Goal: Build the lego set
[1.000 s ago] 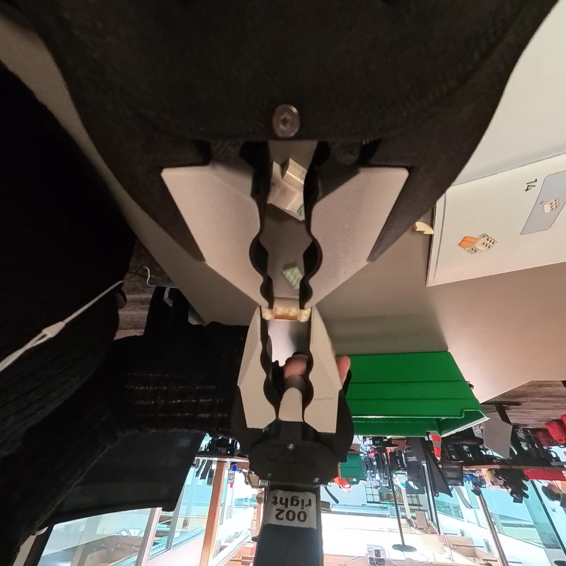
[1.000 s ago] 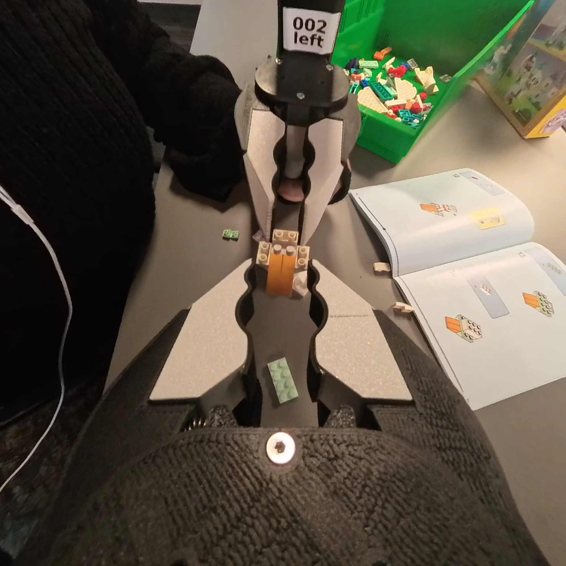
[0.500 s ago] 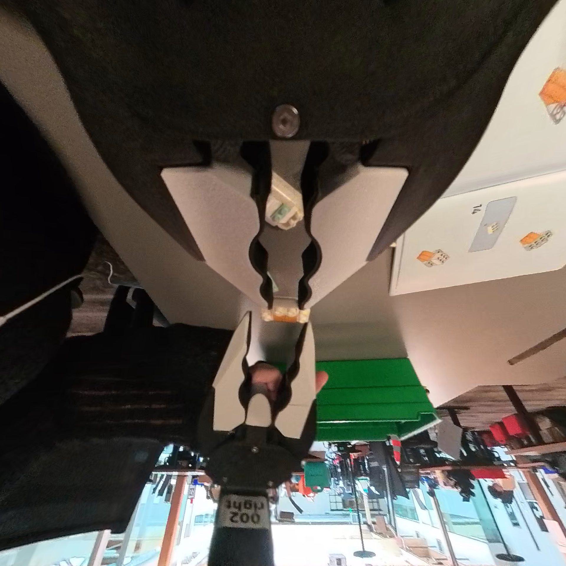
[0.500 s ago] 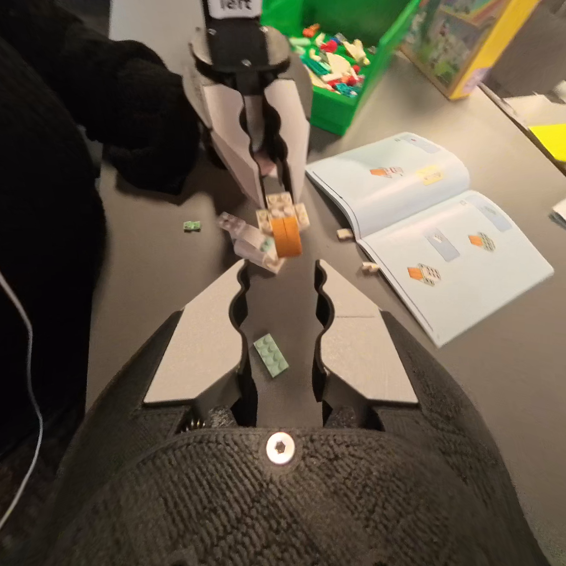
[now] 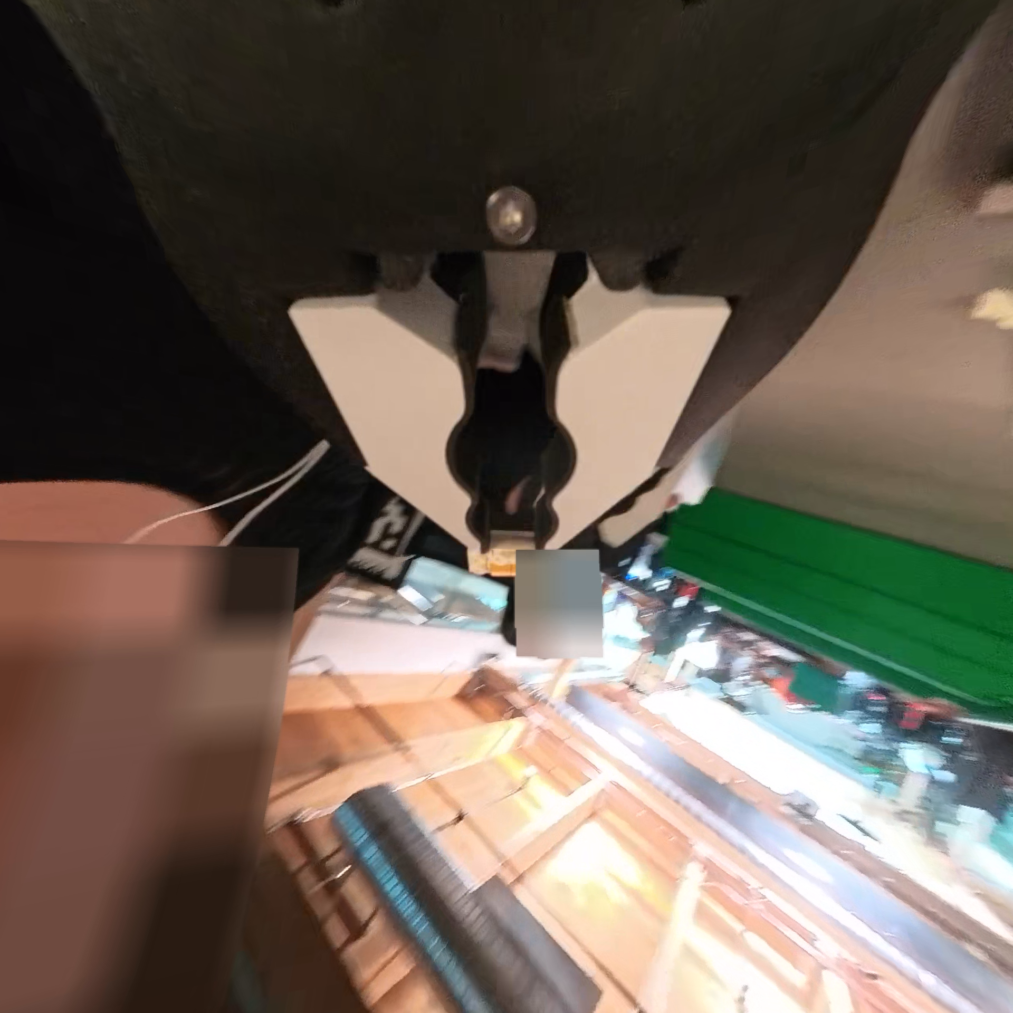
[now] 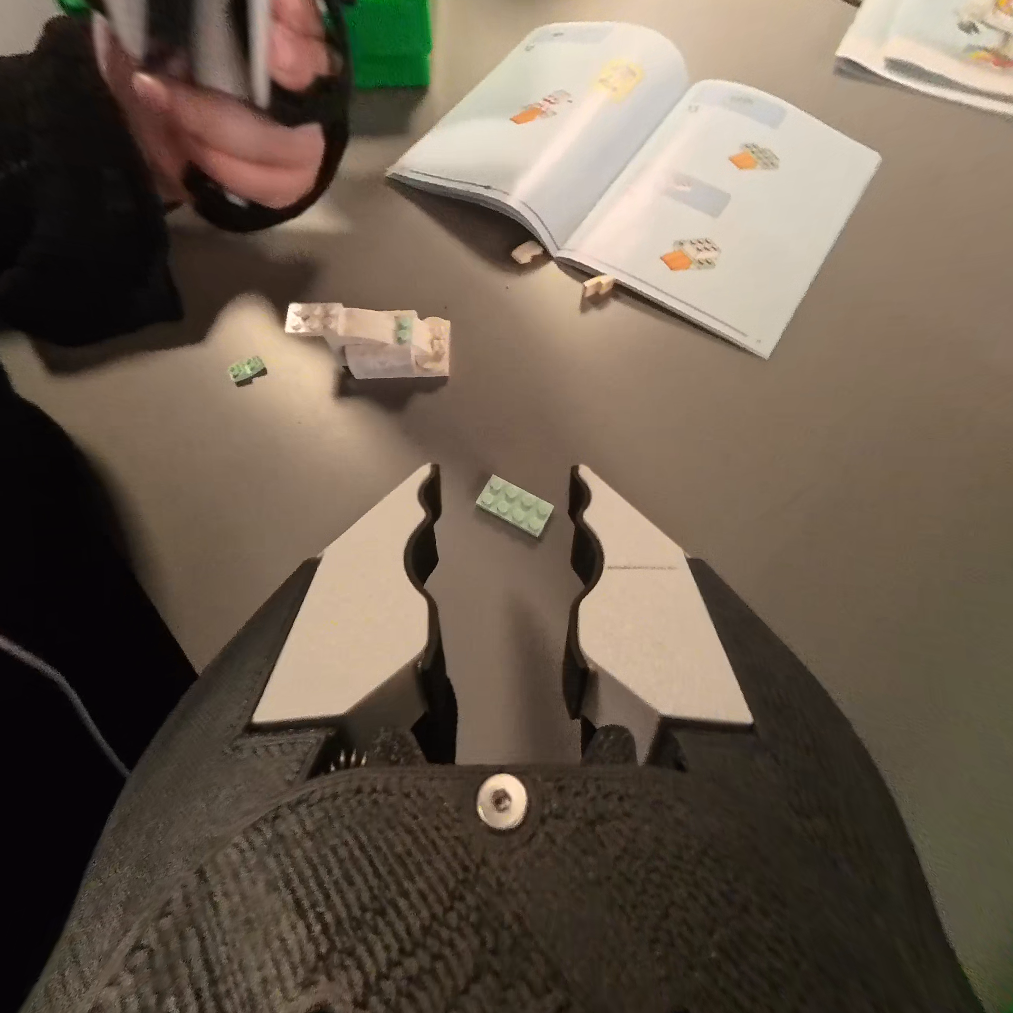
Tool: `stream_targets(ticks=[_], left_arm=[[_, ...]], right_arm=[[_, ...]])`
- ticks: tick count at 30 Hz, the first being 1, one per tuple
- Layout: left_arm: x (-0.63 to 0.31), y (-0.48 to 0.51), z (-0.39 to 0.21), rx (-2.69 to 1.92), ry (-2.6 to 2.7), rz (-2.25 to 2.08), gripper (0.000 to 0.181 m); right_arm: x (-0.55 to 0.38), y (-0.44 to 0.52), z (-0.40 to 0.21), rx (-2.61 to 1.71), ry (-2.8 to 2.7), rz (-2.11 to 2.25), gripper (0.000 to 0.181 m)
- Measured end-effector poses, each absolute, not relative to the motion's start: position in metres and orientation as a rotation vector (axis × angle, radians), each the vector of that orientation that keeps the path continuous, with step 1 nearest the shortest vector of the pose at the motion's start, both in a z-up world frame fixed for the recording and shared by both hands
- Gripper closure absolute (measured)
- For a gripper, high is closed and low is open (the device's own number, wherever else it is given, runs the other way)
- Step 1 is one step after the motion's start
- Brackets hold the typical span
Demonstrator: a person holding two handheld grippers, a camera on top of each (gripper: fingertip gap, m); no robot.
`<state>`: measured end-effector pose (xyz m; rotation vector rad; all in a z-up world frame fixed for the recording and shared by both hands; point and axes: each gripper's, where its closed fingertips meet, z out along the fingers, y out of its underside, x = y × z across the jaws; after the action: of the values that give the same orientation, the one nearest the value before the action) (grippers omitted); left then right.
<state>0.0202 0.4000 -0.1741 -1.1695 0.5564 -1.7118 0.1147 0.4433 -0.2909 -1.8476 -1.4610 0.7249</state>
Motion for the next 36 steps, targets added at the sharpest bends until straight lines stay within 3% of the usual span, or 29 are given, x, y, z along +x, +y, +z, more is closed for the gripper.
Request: stream_targets(ticks=[8,14,20,24,31,36], left_arm=[[-0.005,0.390,-0.152,-0.945,0.469,-1.986,0.166],[0.013,0.400,-0.173,-1.146,0.545,-1.758,0.166],[0.030,0.405,-0.197,-1.304,0.668,-1.492,0.167],[0.038,0.406,-0.208,-1.357,0.757,-1.331,0.166],[0.057,0.398,-0.222,-1.371,0.923,-1.100,0.166],[0.066,0.391,-0.223,-1.356,0.960,-1.116,0.166]], right_arm=[[0.111,0.442,-0.311,-2.016,-1.182,0.672,0.131],[0.118,0.441,-0.328,-2.104,-1.100,0.569,0.130],[0.115,0.448,-0.332,-2.097,-1.082,0.554,0.149],[0.115,0.449,-0.331,-2.058,-1.218,0.515,0.151],[0.081,0.415,-0.198,-1.471,-1.474,1.072,0.152],[0.067,0.394,-0.208,-1.394,-1.867,0.952,0.151]])
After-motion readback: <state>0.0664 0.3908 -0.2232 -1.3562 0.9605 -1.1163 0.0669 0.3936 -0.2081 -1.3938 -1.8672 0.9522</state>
